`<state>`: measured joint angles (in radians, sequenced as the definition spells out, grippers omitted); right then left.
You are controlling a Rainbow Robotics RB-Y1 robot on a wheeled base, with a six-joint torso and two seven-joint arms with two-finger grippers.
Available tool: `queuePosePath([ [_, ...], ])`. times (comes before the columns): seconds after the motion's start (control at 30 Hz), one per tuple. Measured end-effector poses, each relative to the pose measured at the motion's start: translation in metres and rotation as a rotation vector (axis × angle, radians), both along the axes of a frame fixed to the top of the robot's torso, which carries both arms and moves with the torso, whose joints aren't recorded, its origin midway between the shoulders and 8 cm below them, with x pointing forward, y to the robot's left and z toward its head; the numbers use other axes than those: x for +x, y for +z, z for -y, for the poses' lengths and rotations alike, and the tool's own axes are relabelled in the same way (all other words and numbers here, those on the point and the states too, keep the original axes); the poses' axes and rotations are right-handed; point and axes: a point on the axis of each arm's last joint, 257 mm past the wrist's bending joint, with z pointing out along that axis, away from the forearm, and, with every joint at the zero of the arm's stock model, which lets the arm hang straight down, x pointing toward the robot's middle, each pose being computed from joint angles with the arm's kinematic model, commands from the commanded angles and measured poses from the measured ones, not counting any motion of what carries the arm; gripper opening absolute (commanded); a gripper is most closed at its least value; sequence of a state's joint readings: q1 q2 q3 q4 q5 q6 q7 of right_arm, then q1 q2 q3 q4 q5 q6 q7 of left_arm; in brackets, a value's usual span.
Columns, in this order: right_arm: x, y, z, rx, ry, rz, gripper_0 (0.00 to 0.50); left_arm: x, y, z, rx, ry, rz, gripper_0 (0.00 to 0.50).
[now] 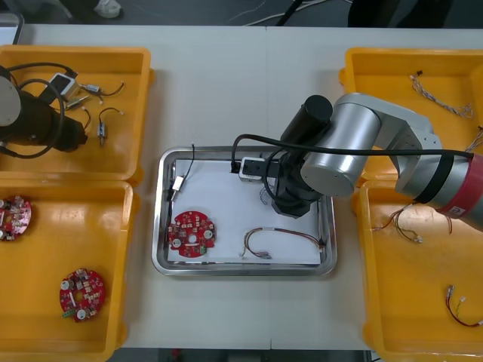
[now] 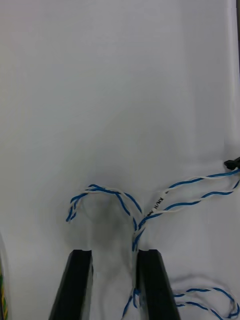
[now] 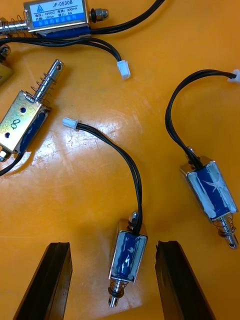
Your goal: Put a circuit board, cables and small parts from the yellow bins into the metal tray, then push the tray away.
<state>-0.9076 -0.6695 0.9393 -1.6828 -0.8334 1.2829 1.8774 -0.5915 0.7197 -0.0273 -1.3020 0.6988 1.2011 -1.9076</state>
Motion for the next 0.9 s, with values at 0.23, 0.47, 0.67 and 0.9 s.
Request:
queuePosePath([
  [0.23,0.0,0.003,-0.002,0.004,0.004,-0.002,0.5,-0.001,-0.003,-0.001,0.009,-0.01,-0.005,0.47],
  [0.47,-0.005,0.008,-0.001,-0.01,0.001,-0.03,0.5,-0.001,-0.007,0.004,0.025,-0.037,-0.009,0.469],
  [0.67,-0.008,0.01,0.004,-0.02,-0.015,-0.055,0.5,0.0,-0.01,0.007,0.025,-0.039,-0.012,0.343],
  [0.9,-0.006,0.019,0.008,-0.015,-0.036,-0.064,0.5,0.0,-0.015,0.011,0.026,-0.039,-0.017,0.014],
])
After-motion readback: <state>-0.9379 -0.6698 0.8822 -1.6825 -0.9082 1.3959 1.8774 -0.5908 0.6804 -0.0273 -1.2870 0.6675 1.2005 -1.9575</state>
